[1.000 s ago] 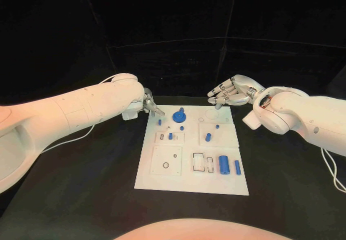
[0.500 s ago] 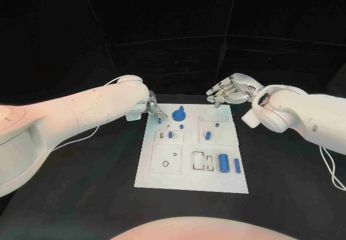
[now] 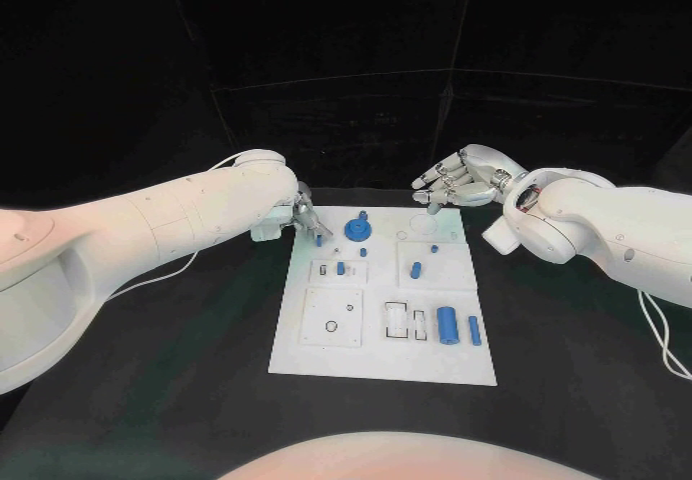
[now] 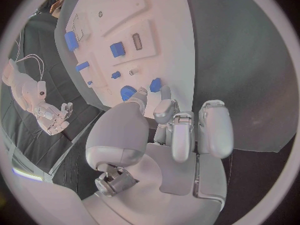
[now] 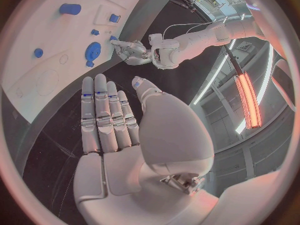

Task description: Assemble the parts on the task board

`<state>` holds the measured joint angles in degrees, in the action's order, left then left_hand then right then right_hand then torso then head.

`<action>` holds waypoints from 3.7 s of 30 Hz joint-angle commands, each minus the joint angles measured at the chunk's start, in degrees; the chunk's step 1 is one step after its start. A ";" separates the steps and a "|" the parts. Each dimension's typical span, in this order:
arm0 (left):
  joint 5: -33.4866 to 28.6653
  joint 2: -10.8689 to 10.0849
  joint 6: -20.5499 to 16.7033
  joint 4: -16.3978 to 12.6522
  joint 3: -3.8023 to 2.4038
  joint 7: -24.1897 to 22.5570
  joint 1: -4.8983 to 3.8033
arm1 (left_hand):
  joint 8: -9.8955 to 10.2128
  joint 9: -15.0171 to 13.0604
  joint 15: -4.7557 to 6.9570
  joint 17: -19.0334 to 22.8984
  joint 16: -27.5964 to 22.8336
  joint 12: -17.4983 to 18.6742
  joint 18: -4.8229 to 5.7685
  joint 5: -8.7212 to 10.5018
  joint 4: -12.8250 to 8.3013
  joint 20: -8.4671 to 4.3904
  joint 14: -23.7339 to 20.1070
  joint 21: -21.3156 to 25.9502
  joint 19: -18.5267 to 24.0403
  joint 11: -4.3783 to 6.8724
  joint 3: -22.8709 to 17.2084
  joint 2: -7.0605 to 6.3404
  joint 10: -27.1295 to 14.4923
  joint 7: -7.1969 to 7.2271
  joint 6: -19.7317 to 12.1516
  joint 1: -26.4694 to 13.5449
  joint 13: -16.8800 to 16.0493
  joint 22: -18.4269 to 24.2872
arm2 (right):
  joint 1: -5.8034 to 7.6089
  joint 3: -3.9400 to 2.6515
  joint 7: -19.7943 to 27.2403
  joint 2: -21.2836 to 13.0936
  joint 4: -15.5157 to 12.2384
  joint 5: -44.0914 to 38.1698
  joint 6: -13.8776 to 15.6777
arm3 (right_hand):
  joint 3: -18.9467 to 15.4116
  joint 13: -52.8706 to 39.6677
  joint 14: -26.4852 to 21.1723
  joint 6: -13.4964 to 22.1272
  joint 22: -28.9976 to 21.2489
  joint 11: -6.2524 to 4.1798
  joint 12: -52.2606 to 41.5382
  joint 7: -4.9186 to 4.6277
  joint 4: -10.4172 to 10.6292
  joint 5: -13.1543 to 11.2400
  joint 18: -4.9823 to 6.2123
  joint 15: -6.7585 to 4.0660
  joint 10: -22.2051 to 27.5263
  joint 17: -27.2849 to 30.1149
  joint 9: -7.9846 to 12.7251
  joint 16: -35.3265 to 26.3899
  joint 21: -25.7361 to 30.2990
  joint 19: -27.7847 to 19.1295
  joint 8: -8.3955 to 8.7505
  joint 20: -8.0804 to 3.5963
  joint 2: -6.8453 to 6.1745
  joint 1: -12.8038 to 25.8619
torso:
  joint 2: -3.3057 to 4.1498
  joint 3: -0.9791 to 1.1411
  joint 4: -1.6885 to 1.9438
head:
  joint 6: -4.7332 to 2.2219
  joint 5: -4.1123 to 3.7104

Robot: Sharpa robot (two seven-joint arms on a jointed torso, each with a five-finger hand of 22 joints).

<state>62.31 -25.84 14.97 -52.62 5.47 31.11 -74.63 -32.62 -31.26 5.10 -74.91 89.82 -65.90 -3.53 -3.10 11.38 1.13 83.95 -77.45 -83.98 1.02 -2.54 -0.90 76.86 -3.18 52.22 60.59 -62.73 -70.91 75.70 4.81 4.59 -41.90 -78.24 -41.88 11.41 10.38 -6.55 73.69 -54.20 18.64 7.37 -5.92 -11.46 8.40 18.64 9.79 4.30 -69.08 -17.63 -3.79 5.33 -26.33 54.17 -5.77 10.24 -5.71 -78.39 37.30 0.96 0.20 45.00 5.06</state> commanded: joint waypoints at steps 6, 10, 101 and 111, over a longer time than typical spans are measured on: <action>0.37 0.40 1.33 0.45 -0.03 -0.21 -0.07 | 0.45 0.34 -0.49 -15.09 0.18 -0.16 -0.46 0.14 -1.10 0.40 6.05 0.33 -0.23 0.01 0.16 1.64 -0.41 0.01 0.60 2.70 0.16 -0.13 | 0.11 -0.03 0.69 0.17 0.02 -0.06 -0.29 | -0.08 0.11 -0.26 0.17 -0.11 -0.03 -0.01 -0.12 -0.10 0.24 0.49 -0.07 0.34 0.05 -0.05 -0.17 0.44 -0.22 0.18 0.31 0.24 0.01 | 0.00 -0.01 0.04 | 0.07 -0.01; 0.37 0.54 1.24 0.54 -0.03 -0.38 -0.06 | 0.54 0.53 -0.50 -15.09 0.18 -0.16 -0.47 0.13 -2.07 0.41 6.05 0.38 -0.22 0.00 -0.46 2.83 -0.48 -0.01 0.57 4.37 0.26 -0.12 | 0.11 -0.03 0.69 0.21 0.05 -0.06 -0.32 | -0.08 0.11 -0.26 0.17 -0.11 -0.03 -0.01 -0.12 -0.10 0.24 0.49 -0.07 0.34 0.05 -0.05 -0.17 0.44 -0.22 0.18 0.31 0.24 0.01 | -0.02 0.00 0.03 | 0.07 0.04; -1.84 -15.42 -12.87 -26.62 0.10 0.15 4.01 | -0.72 0.88 -0.12 -15.09 0.18 0.62 -0.36 0.19 -16.61 0.08 6.05 0.36 -0.56 0.57 -20.71 3.88 0.20 0.52 0.12 10.13 1.93 -1.06 | 0.11 -0.03 0.84 -0.03 0.51 -0.06 -0.80 | -0.13 0.19 -0.28 0.17 -0.19 -0.01 -0.10 -0.14 -0.11 0.28 0.51 -0.05 0.40 0.05 -0.07 -0.23 0.58 -0.20 0.16 0.35 0.28 -0.02 | 0.00 -0.03 -0.06 | 1.01 1.20; -1.83 -15.43 -12.26 -26.15 0.09 0.40 4.02 | -0.82 0.84 -0.12 -15.09 0.18 0.63 -0.37 0.20 -16.71 0.08 6.05 0.41 -0.56 0.58 -21.23 3.79 0.22 0.52 0.08 9.88 1.96 -1.03 | 0.11 -0.03 0.90 -0.06 0.51 -0.06 -0.89 | -0.13 0.19 -0.28 0.17 -0.19 -0.01 -0.10 -0.14 -0.11 0.28 0.51 -0.05 0.40 0.05 -0.07 -0.23 0.58 -0.20 0.16 0.35 0.28 -0.02 | -0.01 -0.04 -0.04 | 1.12 1.18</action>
<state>59.95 -41.25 1.39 -78.95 5.46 30.55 -70.71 -33.15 -30.27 5.10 -74.91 89.82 -65.56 -3.53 -2.64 0.09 1.13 83.95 -77.22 -83.98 1.61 -18.13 2.33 76.68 -2.89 52.14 70.58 -60.86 -71.92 75.70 4.81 4.89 -41.96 -77.63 -41.89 10.94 10.38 -6.42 73.69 -54.20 18.51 7.37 -5.92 -11.46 8.39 18.64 9.80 4.30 -69.08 -17.64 -3.79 5.33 -26.11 54.17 -5.77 10.24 -5.71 -78.40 37.31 0.93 0.15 46.11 6.24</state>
